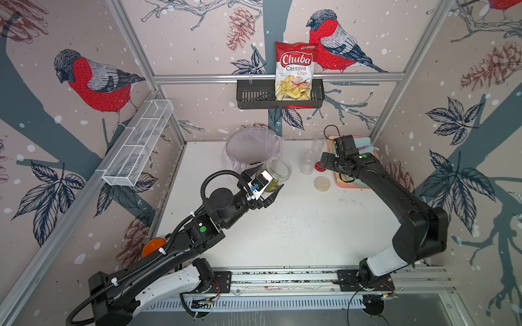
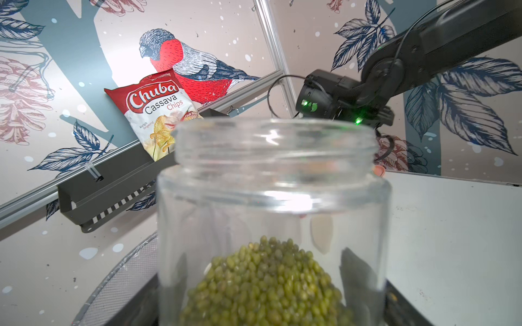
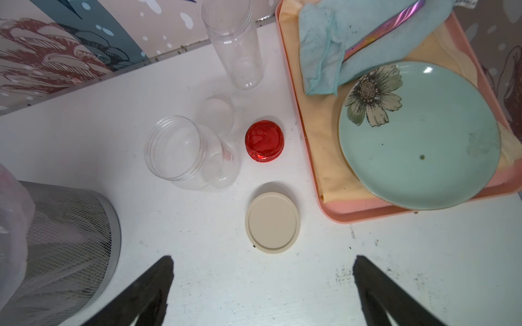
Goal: Empty moldy mung beans from jars
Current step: Pour the moldy mung beans from the jar into the trash bin.
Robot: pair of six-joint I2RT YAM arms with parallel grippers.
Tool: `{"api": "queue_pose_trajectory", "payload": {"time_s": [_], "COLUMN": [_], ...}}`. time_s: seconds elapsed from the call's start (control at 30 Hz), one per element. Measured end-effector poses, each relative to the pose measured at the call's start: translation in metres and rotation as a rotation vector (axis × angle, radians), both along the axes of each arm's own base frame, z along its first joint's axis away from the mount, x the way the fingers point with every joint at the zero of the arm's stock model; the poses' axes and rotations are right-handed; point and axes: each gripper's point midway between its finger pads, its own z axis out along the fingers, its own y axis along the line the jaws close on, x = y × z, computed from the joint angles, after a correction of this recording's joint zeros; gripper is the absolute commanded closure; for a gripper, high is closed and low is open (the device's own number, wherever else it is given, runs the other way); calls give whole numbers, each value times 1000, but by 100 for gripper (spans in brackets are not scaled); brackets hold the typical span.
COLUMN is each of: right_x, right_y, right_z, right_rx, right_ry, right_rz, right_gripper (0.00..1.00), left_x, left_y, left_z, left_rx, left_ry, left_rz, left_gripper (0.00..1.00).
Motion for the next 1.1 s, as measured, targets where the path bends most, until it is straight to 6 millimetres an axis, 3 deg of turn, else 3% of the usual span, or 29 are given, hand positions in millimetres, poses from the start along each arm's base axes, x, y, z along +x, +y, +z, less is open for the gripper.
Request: {"api": "queue_pose_trajectory", "payload": {"time_s": [0.17,0.33,0.6,0.77,1.1], "right_x": [-8,-14,-24,-24,-23], "right_y": [-5,-8,-16,-19,-8], "right_z": [27,40,48,52,51], "right_rx": [31,53,59,64,121], "right_ry": [-99,-157,-209,-230,-238], "right_rz": [-9,-8,-6,-3,43], "right_gripper": [1,1,0,1,0], "left_x": [7,17,35,54,77], "left_y": [5,16,39,64,98], "left_z": [7,12,15,20,21], "left_rx": [28,64,120,130,177], "left_ry": [-17,-47,-86,-93,-91], "left_rz": [55,143,271,369,475], "left_gripper": [100,100,100,100,100]}}
